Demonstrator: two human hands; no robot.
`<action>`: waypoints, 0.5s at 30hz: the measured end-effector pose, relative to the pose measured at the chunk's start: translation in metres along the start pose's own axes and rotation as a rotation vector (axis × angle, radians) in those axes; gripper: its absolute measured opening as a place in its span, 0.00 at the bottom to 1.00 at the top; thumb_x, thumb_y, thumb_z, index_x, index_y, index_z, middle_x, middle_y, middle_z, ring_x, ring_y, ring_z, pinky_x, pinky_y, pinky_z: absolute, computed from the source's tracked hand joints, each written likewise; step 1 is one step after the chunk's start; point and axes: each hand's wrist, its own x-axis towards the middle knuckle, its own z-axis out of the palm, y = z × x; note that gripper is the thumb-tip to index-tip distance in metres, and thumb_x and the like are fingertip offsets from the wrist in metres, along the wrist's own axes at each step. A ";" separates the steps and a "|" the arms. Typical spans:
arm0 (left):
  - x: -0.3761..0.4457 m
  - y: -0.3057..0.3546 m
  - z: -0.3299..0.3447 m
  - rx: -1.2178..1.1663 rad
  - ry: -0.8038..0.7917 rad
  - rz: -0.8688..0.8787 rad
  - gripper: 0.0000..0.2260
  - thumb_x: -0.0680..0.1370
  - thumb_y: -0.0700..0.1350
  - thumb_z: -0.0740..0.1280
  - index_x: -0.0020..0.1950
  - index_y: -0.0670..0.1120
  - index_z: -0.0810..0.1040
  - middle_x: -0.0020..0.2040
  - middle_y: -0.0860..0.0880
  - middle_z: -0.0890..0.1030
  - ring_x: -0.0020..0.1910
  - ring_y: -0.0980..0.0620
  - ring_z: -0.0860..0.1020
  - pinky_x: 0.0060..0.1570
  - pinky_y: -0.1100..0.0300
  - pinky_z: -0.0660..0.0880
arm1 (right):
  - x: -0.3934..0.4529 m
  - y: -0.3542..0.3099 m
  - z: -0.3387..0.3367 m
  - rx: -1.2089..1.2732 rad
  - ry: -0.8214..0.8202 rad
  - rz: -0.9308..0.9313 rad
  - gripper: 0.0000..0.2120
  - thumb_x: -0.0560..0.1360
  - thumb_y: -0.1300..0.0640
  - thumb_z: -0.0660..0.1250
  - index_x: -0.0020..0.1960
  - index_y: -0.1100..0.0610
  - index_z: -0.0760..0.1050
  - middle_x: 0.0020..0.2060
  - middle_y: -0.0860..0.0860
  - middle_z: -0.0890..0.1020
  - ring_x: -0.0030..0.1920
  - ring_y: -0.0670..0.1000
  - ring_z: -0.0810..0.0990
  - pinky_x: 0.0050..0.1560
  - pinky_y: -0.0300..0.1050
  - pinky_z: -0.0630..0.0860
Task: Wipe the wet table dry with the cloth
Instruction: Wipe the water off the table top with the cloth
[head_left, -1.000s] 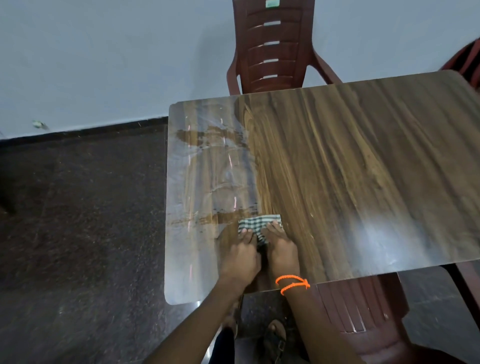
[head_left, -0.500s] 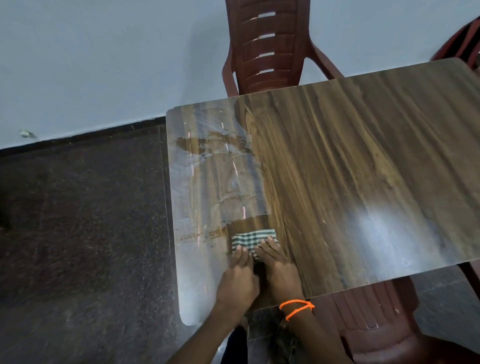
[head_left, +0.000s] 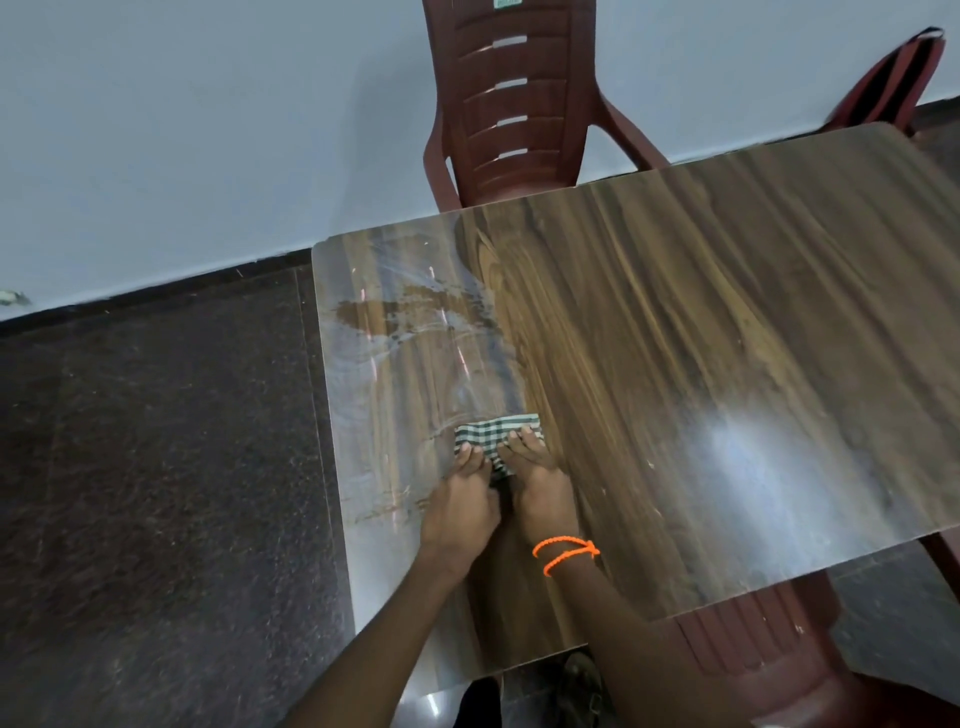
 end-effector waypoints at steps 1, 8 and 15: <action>-0.005 -0.008 0.000 0.006 0.004 0.001 0.22 0.73 0.43 0.62 0.68 0.45 0.74 0.73 0.46 0.70 0.73 0.51 0.66 0.67 0.54 0.70 | -0.004 -0.004 0.005 0.002 -0.017 -0.024 0.20 0.69 0.68 0.61 0.58 0.58 0.81 0.60 0.53 0.80 0.67 0.51 0.71 0.65 0.47 0.68; -0.047 0.010 0.011 -0.003 -0.009 0.079 0.25 0.72 0.43 0.62 0.69 0.42 0.74 0.72 0.43 0.71 0.73 0.47 0.66 0.70 0.58 0.64 | -0.052 0.019 -0.016 -0.054 -0.137 -0.122 0.21 0.73 0.60 0.58 0.64 0.54 0.77 0.67 0.49 0.75 0.73 0.46 0.63 0.72 0.41 0.59; 0.022 0.049 0.000 -0.018 -0.068 0.060 0.10 0.75 0.44 0.63 0.52 0.46 0.80 0.62 0.45 0.78 0.52 0.45 0.81 0.53 0.52 0.79 | -0.007 0.044 -0.042 -0.028 0.024 0.047 0.22 0.70 0.71 0.69 0.60 0.55 0.80 0.63 0.49 0.78 0.70 0.47 0.69 0.70 0.32 0.58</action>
